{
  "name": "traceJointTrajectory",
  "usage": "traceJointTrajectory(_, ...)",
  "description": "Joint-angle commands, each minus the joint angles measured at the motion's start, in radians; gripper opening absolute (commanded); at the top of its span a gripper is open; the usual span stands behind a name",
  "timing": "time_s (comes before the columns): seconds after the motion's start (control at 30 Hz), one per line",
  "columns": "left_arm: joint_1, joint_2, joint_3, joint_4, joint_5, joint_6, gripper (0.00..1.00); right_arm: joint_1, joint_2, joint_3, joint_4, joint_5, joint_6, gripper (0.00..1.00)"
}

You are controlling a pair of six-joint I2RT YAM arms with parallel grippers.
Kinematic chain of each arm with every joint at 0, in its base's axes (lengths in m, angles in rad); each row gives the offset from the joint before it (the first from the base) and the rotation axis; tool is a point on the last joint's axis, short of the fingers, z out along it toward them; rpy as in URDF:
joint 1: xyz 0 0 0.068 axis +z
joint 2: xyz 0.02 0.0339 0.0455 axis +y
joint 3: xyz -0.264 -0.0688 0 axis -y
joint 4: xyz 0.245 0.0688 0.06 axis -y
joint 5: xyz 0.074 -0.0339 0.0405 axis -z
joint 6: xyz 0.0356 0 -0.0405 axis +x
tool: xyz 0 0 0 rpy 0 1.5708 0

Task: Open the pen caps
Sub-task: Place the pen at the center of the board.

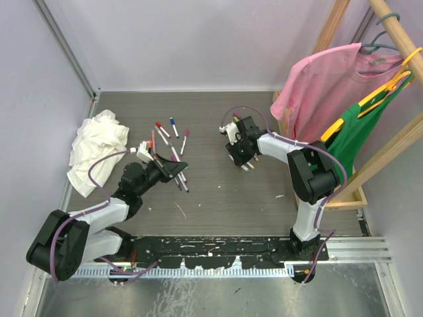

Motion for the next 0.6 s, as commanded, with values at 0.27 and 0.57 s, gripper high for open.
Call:
traceJointTrajectory(0.27, -0.004, -0.004, 0.006, 0.064, 0.005, 0.002, 0.00, 0.005, -0.150, 0.015, 0.007, -0.012, -0.014, 0.37)
traceJointTrajectory(0.57, -0.007, 0.014, 0.026, 0.058, 0.016, 0.005, 0.00, 0.003, -0.292, -0.027, -0.006, -0.105, -0.039, 0.37)
